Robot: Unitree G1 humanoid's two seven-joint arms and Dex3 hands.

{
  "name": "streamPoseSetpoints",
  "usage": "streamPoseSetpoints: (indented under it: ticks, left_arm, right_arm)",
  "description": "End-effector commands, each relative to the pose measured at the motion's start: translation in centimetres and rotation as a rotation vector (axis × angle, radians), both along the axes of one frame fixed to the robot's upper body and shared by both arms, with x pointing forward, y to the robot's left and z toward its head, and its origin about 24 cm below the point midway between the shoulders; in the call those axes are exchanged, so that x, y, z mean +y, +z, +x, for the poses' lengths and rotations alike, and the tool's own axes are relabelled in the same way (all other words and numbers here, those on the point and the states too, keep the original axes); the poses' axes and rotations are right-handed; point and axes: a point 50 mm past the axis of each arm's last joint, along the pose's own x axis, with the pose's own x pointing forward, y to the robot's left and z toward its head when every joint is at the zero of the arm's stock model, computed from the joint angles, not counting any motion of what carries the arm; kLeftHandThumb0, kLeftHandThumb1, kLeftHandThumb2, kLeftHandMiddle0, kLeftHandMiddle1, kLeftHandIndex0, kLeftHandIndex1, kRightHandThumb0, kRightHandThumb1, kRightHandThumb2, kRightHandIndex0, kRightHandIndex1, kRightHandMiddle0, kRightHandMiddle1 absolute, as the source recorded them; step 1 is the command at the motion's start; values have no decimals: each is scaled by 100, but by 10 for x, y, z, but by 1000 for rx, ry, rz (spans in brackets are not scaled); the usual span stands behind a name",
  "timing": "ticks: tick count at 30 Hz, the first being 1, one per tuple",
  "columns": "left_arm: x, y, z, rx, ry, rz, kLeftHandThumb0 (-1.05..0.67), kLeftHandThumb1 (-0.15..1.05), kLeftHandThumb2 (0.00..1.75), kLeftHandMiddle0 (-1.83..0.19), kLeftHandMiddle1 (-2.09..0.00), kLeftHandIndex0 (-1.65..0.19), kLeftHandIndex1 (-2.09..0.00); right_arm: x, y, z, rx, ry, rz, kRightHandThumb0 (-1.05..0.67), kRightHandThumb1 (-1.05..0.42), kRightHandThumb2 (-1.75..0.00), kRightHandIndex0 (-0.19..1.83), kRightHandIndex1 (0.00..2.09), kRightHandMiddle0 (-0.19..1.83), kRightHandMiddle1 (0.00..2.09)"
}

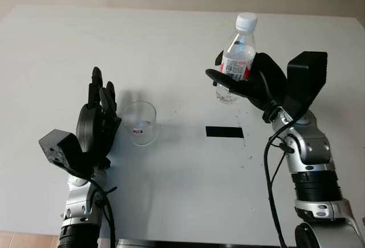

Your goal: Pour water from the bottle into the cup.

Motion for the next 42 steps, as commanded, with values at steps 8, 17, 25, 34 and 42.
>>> streamPoseSetpoints:
  ticks: [8, 17, 25, 34, 42]
  left_arm:
    - [0, 1, -1, -3, -9, 6, -77, 105, 80, 13, -5, 18, -4]
    - [3, 2, -3, -1, -1, 7, -78, 105, 78, 12, -6, 17, -5]
    - [5, 2, -2, 1, -5, 1, -78, 105, 77, 13, -5, 18, -5]
    - [7, 3, -2, -1, -8, 1, -78, 105, 76, 12, -6, 17, -5]
    - [9, 3, -2, 2, -5, 7, -78, 105, 75, 12, -5, 17, -5]
  right_arm:
    - [0, -4, -8, 33, 14, -16, -32, -105, -24, 116, 209, 48, 209]
    - [5, -22, -15, 128, 31, -19, -32, -105, -24, 118, 209, 53, 209]
    - [8, -39, -22, 187, 42, -11, -31, -105, -26, 120, 209, 53, 209]
    - [10, -54, -27, 190, 9, -58, -34, -105, -23, 111, 209, 53, 209]
    - [8, -62, -27, 109, -7, -111, -36, -105, -22, 103, 209, 52, 209]
